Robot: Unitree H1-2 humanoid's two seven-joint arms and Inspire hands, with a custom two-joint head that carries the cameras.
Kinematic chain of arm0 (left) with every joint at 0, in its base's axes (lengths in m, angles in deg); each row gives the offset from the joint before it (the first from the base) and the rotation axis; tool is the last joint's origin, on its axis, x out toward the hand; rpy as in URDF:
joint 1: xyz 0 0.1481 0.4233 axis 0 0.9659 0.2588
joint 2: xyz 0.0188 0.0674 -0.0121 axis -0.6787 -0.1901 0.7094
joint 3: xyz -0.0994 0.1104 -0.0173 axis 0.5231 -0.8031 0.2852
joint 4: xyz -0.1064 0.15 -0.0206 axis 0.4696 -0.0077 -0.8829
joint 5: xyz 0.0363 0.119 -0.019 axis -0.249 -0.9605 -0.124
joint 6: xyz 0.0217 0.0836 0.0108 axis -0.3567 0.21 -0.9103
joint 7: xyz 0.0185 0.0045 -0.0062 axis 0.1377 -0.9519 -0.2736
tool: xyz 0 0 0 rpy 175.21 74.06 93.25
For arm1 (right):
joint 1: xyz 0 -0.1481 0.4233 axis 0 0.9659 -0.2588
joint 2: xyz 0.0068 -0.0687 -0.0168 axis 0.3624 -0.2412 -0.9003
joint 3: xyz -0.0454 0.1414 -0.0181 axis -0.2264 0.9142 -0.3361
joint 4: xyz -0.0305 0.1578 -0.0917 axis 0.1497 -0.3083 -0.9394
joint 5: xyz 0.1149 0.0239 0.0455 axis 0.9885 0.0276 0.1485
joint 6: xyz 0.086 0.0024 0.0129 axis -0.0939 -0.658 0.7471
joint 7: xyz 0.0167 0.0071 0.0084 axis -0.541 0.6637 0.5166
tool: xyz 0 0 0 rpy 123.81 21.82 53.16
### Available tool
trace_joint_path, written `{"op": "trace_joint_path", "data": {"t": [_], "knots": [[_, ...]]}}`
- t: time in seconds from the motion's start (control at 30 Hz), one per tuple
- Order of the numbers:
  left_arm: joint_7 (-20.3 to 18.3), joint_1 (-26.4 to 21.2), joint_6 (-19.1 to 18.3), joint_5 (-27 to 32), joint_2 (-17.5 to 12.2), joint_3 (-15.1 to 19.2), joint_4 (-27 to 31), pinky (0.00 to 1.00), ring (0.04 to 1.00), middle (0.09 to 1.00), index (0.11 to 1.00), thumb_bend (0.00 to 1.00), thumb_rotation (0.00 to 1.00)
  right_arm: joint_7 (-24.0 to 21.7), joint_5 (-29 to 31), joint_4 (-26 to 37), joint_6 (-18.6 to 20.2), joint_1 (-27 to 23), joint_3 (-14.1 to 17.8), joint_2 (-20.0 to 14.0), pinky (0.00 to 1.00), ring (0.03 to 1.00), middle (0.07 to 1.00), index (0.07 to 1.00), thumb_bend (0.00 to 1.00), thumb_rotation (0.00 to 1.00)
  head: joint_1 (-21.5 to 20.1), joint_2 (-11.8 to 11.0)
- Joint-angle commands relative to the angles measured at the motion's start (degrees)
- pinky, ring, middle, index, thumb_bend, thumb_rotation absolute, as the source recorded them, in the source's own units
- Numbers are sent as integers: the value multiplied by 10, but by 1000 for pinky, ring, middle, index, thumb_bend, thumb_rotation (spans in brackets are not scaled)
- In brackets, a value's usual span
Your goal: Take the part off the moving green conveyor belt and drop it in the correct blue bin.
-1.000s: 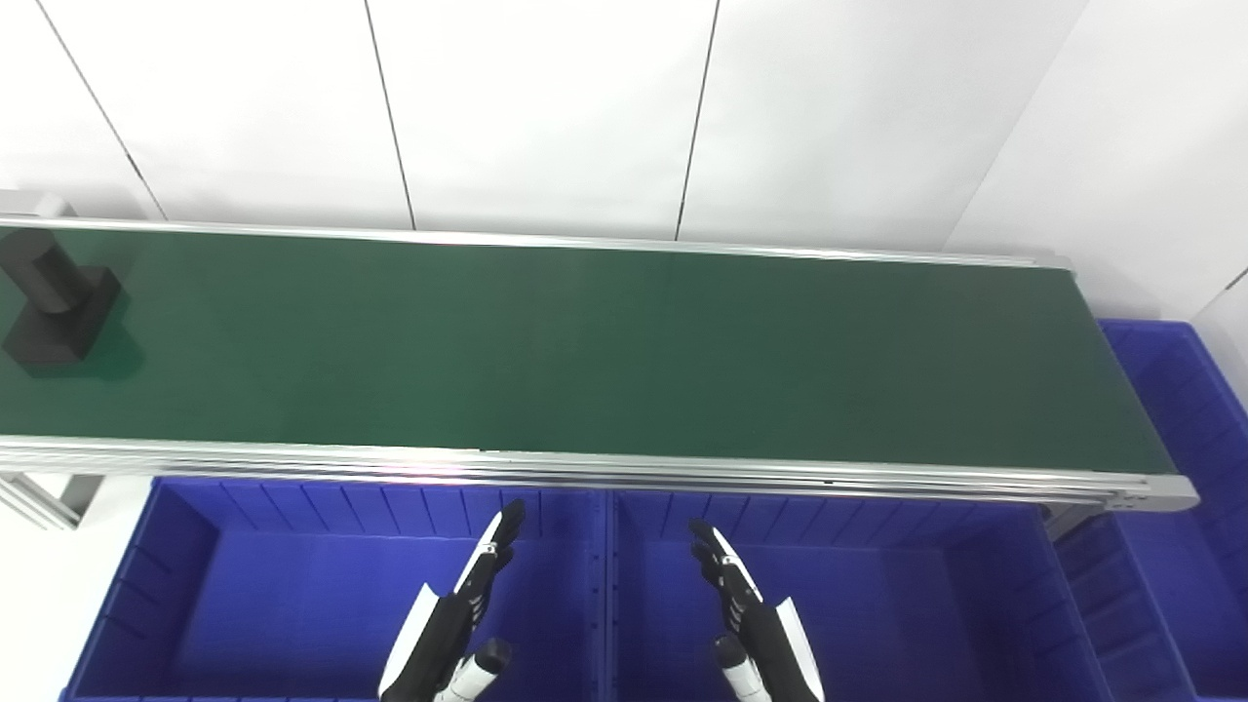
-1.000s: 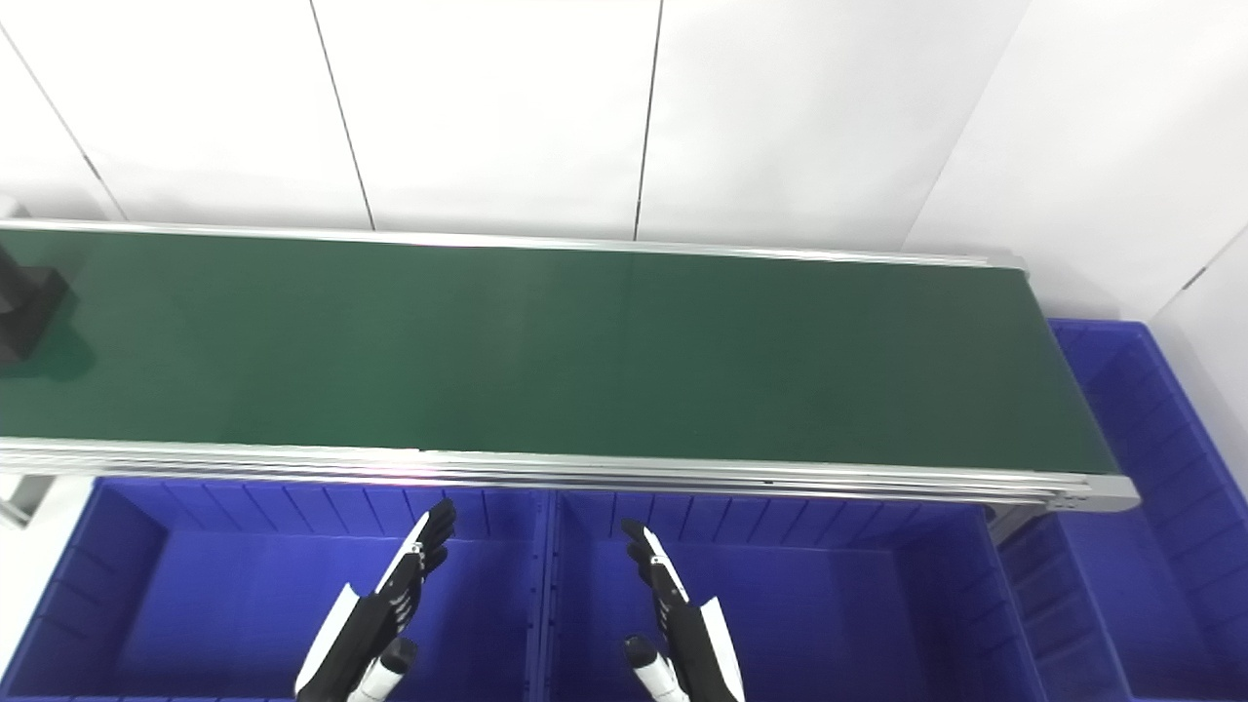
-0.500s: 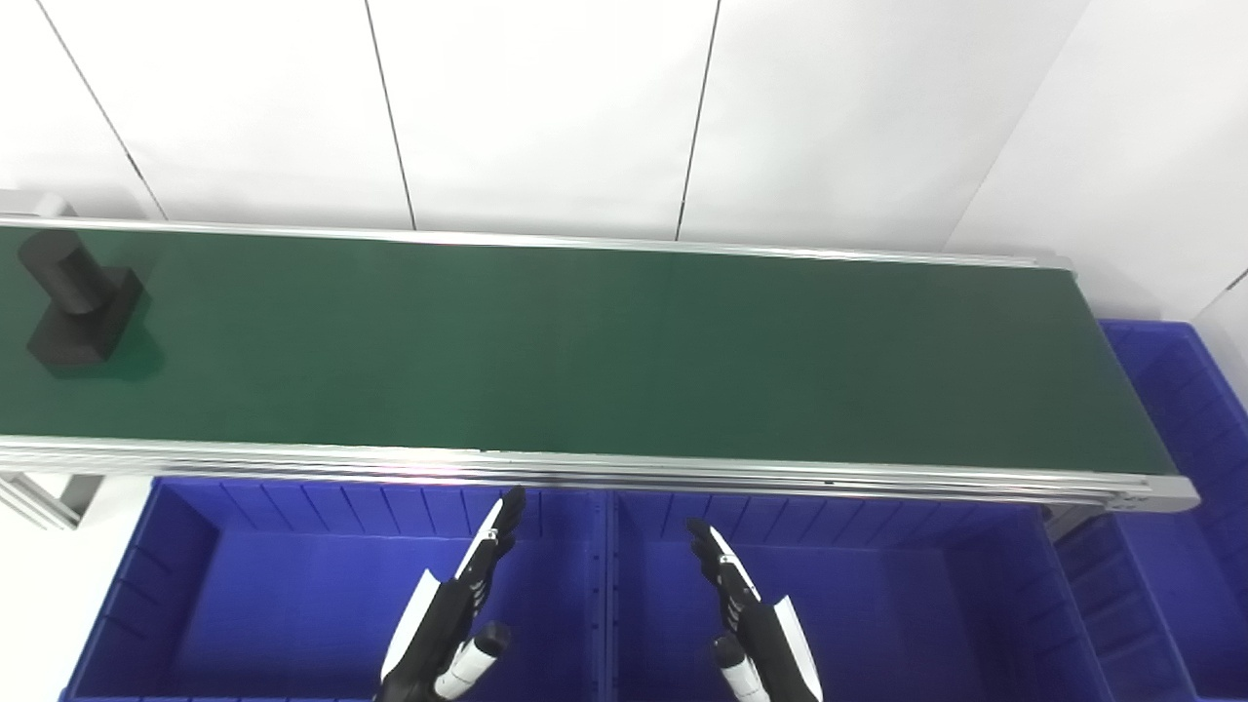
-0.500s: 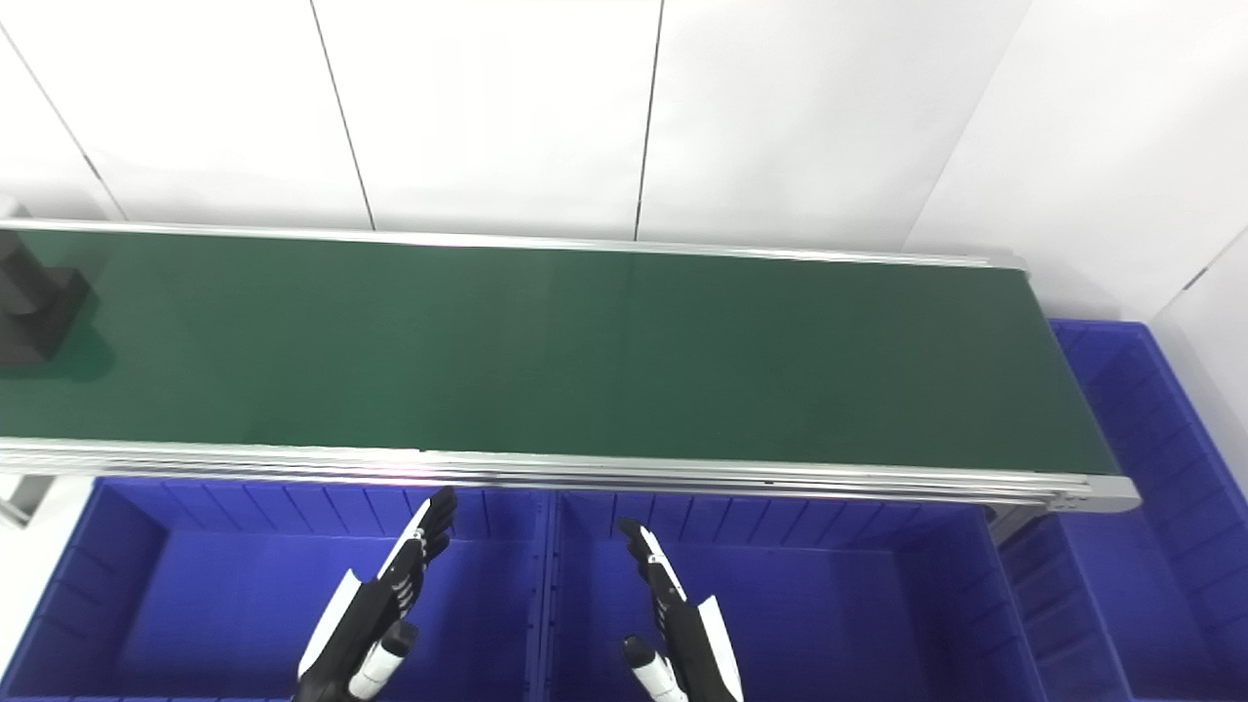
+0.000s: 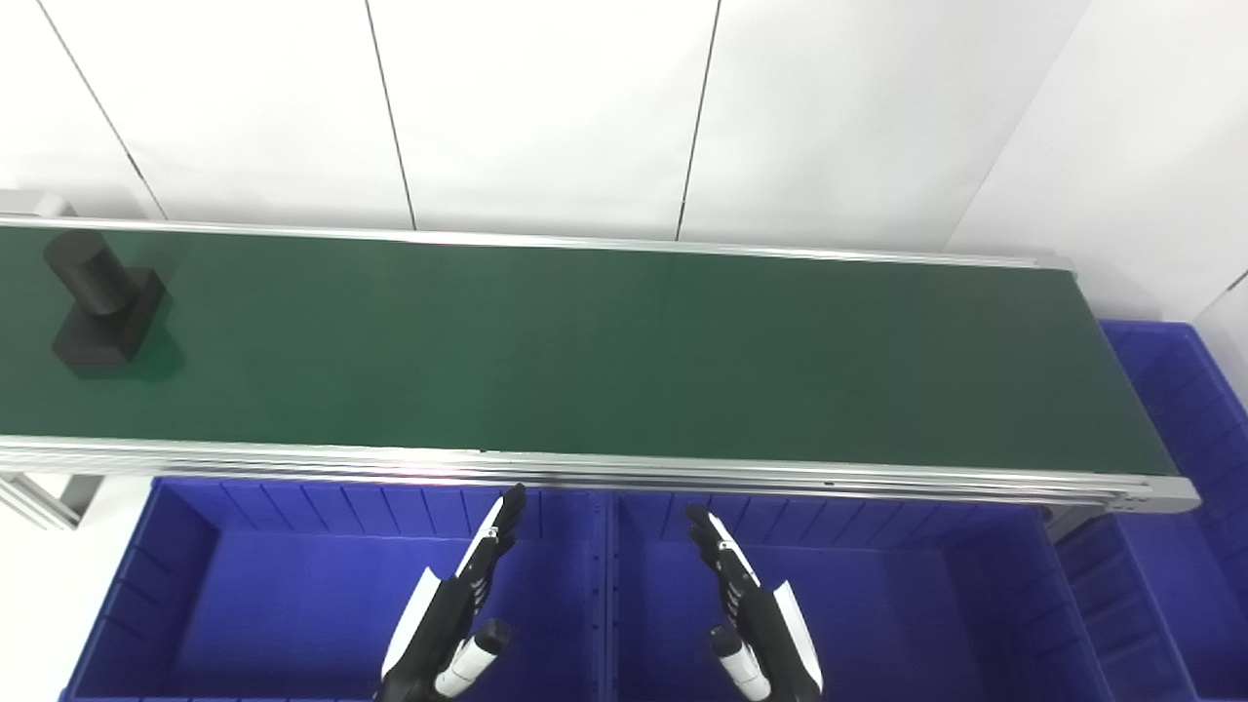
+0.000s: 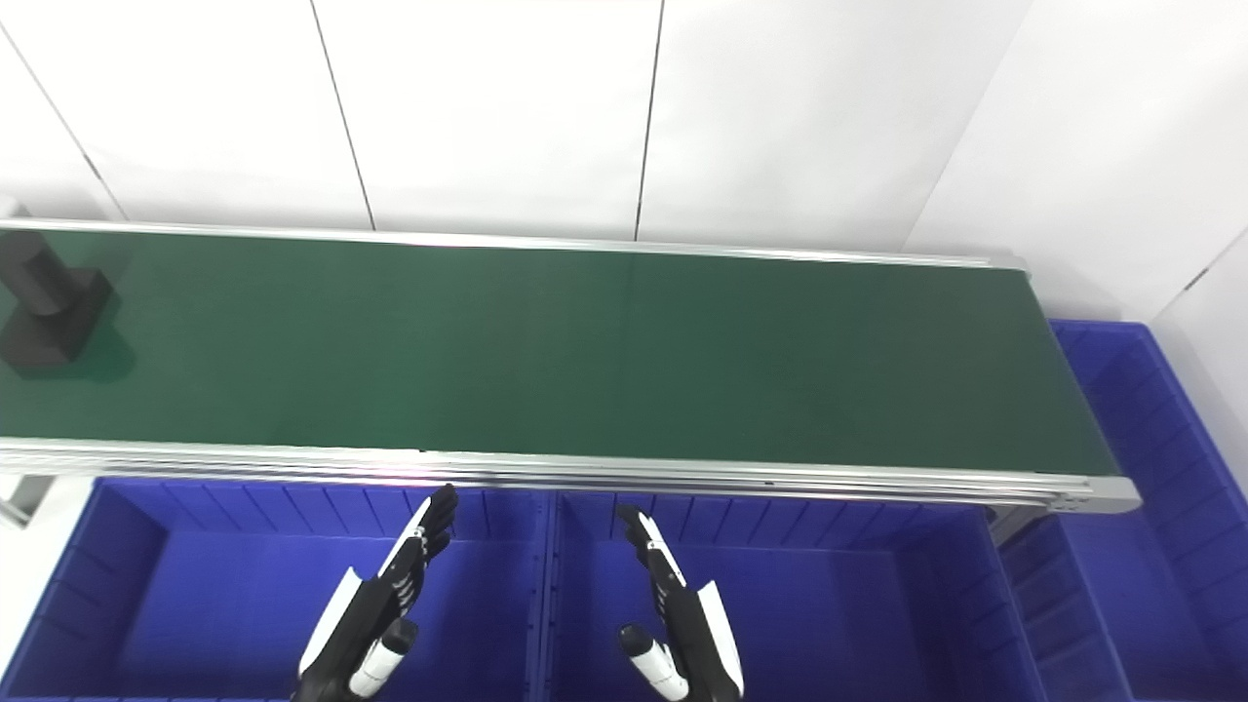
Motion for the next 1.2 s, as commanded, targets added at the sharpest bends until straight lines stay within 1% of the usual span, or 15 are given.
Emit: {"op": "trace_joint_path", "data": {"t": [0.0, 0.17, 0.4, 0.53, 0.83, 1.17], "knots": [[4, -5, 25, 2, 0, -3, 8, 1000, 1000, 1000, 1000, 800, 1000, 3, 1, 11, -35, -2, -1, 3, 956, 960, 985, 937, 926, 980, 1, 0], [2, -3, 24, 4, 0, -4, 9, 1000, 1000, 1000, 1000, 806, 1000, 1, 5, 12, -35, -4, -2, 1, 968, 969, 993, 939, 929, 974, 2, -1], [4, -1, 25, 1, -1, -4, 12, 999, 1000, 1000, 1000, 809, 1000, 3, 3, 13, -35, -3, -4, 1, 961, 964, 990, 938, 936, 969, 1, -1], [4, 4, 24, -2, -4, -3, 21, 1000, 1000, 1000, 1000, 820, 1000, 4, 2, 15, -35, -4, -6, 1, 965, 969, 991, 941, 938, 974, 3, -2], [5, 13, 21, 1, -3, 3, 35, 1000, 1000, 1000, 1000, 786, 1000, 1, 5, 17, -35, -4, -6, 0, 965, 967, 990, 944, 935, 976, 3, -2], [4, 14, 18, 0, -1, 3, 39, 1000, 1000, 1000, 1000, 794, 1000, 2, 7, 19, -36, -4, -10, -2, 975, 971, 991, 951, 930, 980, 5, -1]]}}
